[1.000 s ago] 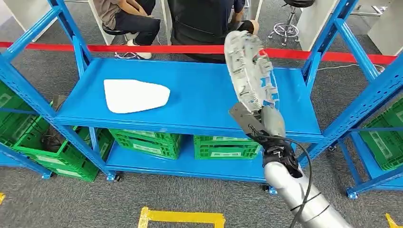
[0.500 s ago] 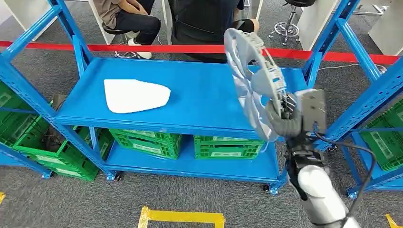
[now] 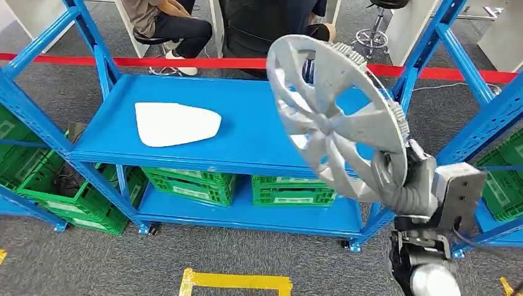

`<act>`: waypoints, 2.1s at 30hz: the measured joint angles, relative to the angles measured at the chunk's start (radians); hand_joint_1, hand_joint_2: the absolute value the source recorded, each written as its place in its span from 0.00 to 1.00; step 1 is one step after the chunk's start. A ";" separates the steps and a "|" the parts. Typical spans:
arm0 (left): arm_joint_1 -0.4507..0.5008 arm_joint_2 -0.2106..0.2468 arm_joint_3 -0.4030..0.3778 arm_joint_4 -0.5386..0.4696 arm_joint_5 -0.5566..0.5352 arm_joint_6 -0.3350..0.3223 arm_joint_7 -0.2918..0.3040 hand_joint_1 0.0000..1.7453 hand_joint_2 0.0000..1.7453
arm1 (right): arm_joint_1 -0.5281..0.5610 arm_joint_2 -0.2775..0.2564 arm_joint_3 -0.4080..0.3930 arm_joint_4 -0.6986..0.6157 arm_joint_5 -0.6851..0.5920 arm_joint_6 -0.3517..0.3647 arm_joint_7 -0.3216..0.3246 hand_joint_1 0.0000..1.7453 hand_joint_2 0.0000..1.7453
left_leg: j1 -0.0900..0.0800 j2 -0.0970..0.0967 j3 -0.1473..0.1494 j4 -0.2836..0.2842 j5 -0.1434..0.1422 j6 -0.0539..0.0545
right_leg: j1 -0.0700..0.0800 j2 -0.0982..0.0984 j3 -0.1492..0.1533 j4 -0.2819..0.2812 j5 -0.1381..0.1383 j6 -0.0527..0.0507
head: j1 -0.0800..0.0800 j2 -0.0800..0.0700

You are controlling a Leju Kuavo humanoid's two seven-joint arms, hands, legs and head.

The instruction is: Take the parts from the cabinet and place them on the table.

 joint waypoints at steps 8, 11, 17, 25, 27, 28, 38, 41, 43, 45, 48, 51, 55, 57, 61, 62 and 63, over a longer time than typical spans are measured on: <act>-0.001 -0.007 0.000 0.000 0.018 0.011 0.002 0.00 0.00 | 0.080 0.000 -0.021 -0.057 0.097 -0.046 0.001 0.87 1.00 | -0.001 -0.001 -0.001 0.001 0.000 0.000 | -0.002 -0.002 0.000 -0.001 0.000 0.000 | 0.000 0.000; 0.000 -0.011 0.001 0.000 0.029 0.023 0.011 0.00 0.00 | 0.130 0.010 -0.028 -0.079 0.181 -0.102 -0.012 0.90 1.00 | -0.001 -0.001 -0.001 0.001 -0.001 0.001 | -0.002 -0.002 0.000 -0.001 0.000 0.000 | 0.000 0.000; -0.001 -0.014 0.001 0.000 0.035 0.027 0.016 0.00 0.00 | 0.172 0.023 -0.039 -0.112 0.235 -0.130 -0.006 0.88 1.00 | -0.007 -0.001 -0.001 0.003 -0.004 0.006 | -0.008 0.000 0.000 -0.001 -0.001 0.007 | -0.001 0.000; -0.003 -0.022 0.001 0.000 0.038 0.032 0.019 0.00 0.00 | 0.196 0.030 -0.040 -0.132 0.250 -0.127 -0.005 0.83 1.00 | 0.001 0.004 0.000 -0.014 0.019 0.031 | -0.011 -0.001 -0.021 0.026 -0.031 0.029 | 0.000 0.000; -0.003 -0.024 0.001 0.000 0.039 0.032 0.021 0.00 0.00 | 0.198 0.030 -0.040 -0.134 0.253 -0.126 -0.006 0.83 1.00 | 0.001 0.005 -0.009 -0.013 0.023 0.036 | -0.014 -0.001 -0.070 0.180 -0.131 0.033 | 0.015 0.000; -0.003 -0.024 0.001 0.000 0.040 0.031 0.021 0.00 0.00 | 0.202 0.031 -0.040 -0.134 0.253 -0.126 -0.006 0.83 1.00 | 0.000 0.005 -0.014 -0.012 0.026 0.035 | -0.014 -0.001 -0.095 0.257 -0.166 0.036 | 0.018 0.000; -0.003 -0.028 0.002 0.000 0.041 0.032 0.019 0.00 0.00 | 0.210 0.034 -0.040 -0.137 0.255 -0.124 -0.005 0.71 1.00 | 0.000 0.003 -0.052 0.004 0.065 -0.009 | -0.003 0.001 0.071 0.002 -0.068 0.001 | 0.023 0.000; -0.004 -0.027 0.002 0.001 0.043 0.032 0.019 0.00 0.00 | 0.209 0.039 -0.040 -0.137 0.253 -0.124 -0.002 0.70 1.00 | 0.001 0.004 -0.096 0.073 -0.023 -0.021 | -0.012 -0.009 0.058 -0.011 -0.039 -0.027 | 0.011 0.000; -0.004 -0.026 0.002 0.002 0.044 0.032 0.019 0.00 0.00 | 0.211 0.040 -0.040 -0.137 0.248 -0.124 0.001 0.69 1.00 | 0.004 0.005 -0.134 0.224 -0.123 -0.026 | -0.009 -0.010 0.035 -0.009 -0.022 -0.030 | -0.001 0.000; -0.003 -0.026 0.002 0.002 0.045 0.032 0.020 0.00 0.00 | 0.214 0.040 -0.040 -0.137 0.244 -0.125 0.002 0.69 1.00 | 0.004 0.005 -0.140 0.310 -0.141 -0.030 | -0.008 -0.010 0.007 -0.004 -0.005 -0.028 | -0.007 0.000; -0.003 -0.026 0.002 0.003 0.045 0.035 0.021 0.00 0.00 | 0.217 0.040 -0.040 -0.137 0.234 -0.125 0.004 0.71 1.00 | 0.005 0.005 0.002 0.136 -0.060 -0.023 | -0.008 -0.010 -0.024 0.001 0.017 -0.021 | -0.017 0.000; -0.005 -0.027 0.002 0.004 0.046 0.037 0.021 0.00 0.00 | 0.217 0.040 -0.043 -0.137 0.220 -0.126 0.005 0.71 1.00 | -0.002 0.001 0.101 -0.014 -0.077 -0.009 | -0.005 -0.011 -0.040 0.004 0.040 -0.004 | -0.024 0.000; -0.005 -0.029 0.002 0.004 0.047 0.037 0.024 0.00 0.00 | 0.221 0.040 -0.047 -0.137 0.210 -0.126 0.002 0.70 1.00 | 0.000 0.008 0.066 -0.024 -0.046 0.021 | -0.013 -0.009 -0.055 0.014 0.041 0.019 | -0.027 0.000; -0.005 -0.031 0.002 0.004 0.047 0.038 0.024 0.00 0.00 | 0.222 0.040 -0.048 -0.137 0.207 -0.126 0.001 0.70 1.00 | -0.001 0.011 0.041 -0.023 -0.029 0.034 | -0.013 -0.009 -0.093 0.117 -0.087 0.026 | -0.008 0.000; -0.007 -0.031 0.002 0.004 0.047 0.038 0.026 0.00 0.00 | 0.224 0.040 -0.050 -0.137 0.203 -0.126 0.000 0.61 1.00 | -0.009 0.014 -0.013 -0.015 0.020 0.035 | -0.010 -0.009 -0.093 0.305 -0.139 0.024 | 0.010 0.000; -0.007 -0.031 0.002 0.003 0.047 0.038 0.028 0.00 0.00 | 0.226 0.040 -0.050 -0.137 0.203 -0.126 0.000 0.61 1.00 | -0.010 0.014 -0.031 -0.010 0.030 0.035 | -0.008 -0.009 -0.056 0.267 -0.098 0.020 | 0.011 0.000; -0.007 -0.031 0.002 0.003 0.047 0.037 0.029 0.00 0.00 | 0.227 0.040 -0.050 -0.137 0.202 -0.126 0.000 0.61 1.00 | -0.012 0.014 -0.046 -0.006 0.038 0.034 | -0.005 -0.009 -0.001 0.192 -0.065 0.013 | 0.012 0.000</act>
